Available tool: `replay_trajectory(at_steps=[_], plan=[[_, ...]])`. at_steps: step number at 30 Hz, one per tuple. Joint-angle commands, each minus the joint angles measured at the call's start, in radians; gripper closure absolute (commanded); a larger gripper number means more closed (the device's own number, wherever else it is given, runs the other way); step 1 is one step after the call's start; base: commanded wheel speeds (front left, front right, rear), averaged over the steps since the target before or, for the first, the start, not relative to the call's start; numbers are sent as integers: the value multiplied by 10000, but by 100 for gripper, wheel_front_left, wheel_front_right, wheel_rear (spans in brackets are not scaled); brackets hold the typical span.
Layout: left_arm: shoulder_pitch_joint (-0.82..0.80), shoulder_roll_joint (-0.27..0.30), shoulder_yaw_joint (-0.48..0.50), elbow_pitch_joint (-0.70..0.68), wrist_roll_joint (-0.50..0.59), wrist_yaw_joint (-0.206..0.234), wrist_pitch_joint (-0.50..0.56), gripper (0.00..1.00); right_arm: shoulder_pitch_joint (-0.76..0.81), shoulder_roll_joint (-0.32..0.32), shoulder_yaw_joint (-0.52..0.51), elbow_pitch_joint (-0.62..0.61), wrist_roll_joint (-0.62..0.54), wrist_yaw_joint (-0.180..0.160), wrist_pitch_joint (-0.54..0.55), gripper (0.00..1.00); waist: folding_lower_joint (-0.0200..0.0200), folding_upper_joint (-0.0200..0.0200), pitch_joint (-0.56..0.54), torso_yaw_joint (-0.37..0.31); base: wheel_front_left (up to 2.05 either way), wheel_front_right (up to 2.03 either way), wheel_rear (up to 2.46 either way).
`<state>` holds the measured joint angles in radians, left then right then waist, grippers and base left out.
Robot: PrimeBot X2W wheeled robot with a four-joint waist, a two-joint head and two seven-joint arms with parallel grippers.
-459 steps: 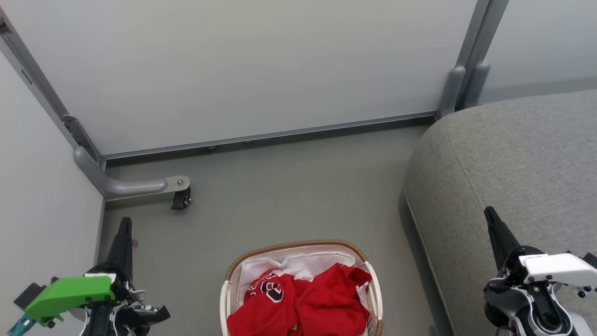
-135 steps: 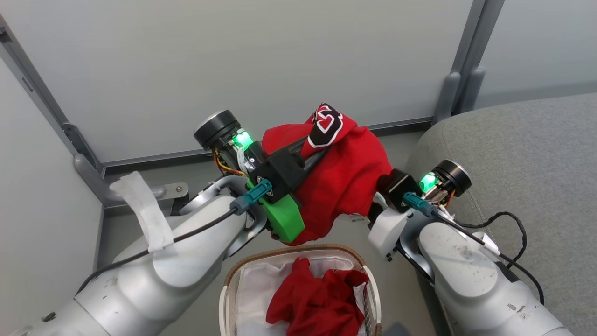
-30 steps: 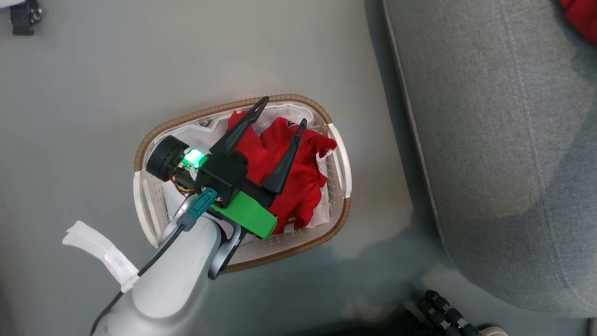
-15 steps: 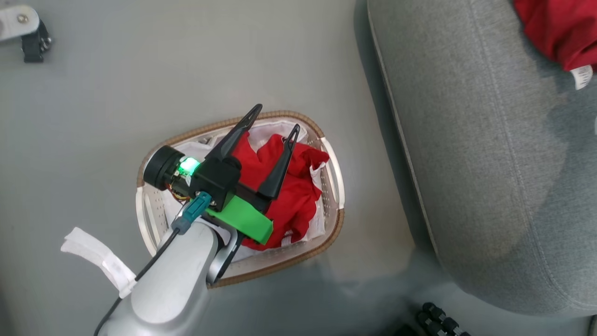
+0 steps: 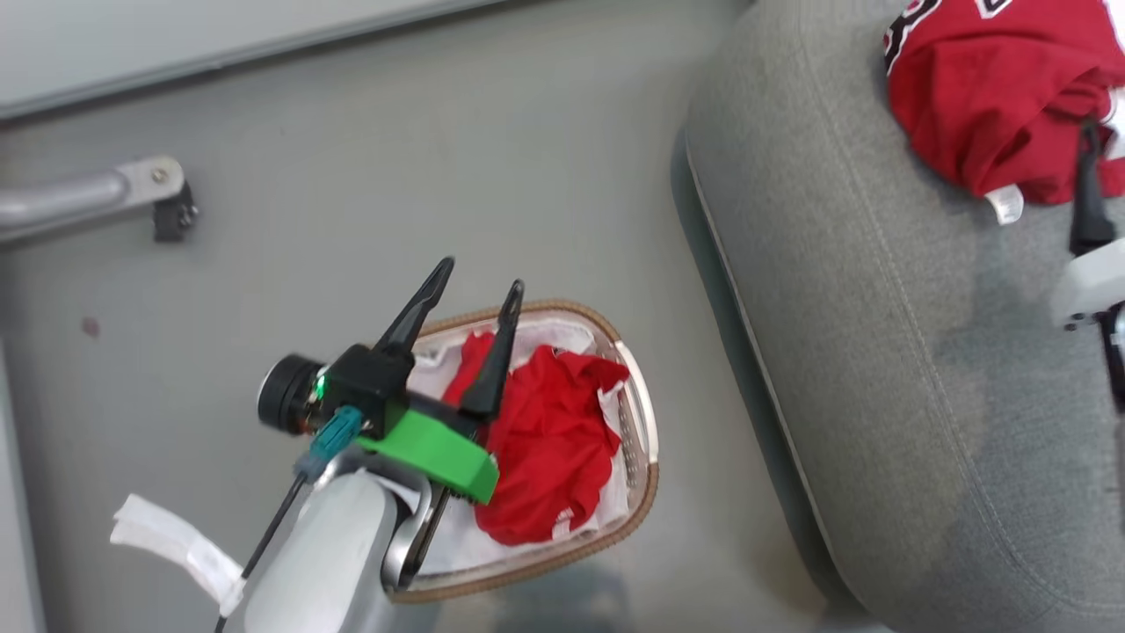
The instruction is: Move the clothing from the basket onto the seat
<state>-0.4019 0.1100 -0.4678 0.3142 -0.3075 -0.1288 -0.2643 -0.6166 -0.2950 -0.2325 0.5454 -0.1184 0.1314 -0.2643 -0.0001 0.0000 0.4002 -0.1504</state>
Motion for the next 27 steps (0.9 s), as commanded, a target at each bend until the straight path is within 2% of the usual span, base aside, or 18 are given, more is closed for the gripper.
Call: replay_trajectory(at_steps=[1, 4, 15, 21, 27], plan=[[390, -36, 176, 55, -24, -33, -2, 0, 192, 171, 230, -50, 15, -14, -3, 0, 1, 0, -1215, 411, 0, 0, 0], [821, -155, 572, 93, -33, -33, -4, 0, 328, 405, 622, -144, 238, -14, -3, 0, 1, 0, -1660, 556, 0, 0, 0], [2671, -441, 2631, -83, 240, -32, -4, 0, 1610, 2009, 1404, -396, 1171, -14, -3, 0, 1, 0, -2886, 1201, 0, 0, 0], [3535, -528, 3765, -188, 431, -21, -4, 0, 2699, 2380, 1625, -641, 1664, -14, -3, 0, 1, 0, -3255, 1454, 0, 0, 0], [4114, -571, 4408, -192, 277, -19, -4, 0, 3786, 2431, 2076, -819, 2313, -14, -3, 0, 1, 0, -3564, 1562, 0, 0, 0]])
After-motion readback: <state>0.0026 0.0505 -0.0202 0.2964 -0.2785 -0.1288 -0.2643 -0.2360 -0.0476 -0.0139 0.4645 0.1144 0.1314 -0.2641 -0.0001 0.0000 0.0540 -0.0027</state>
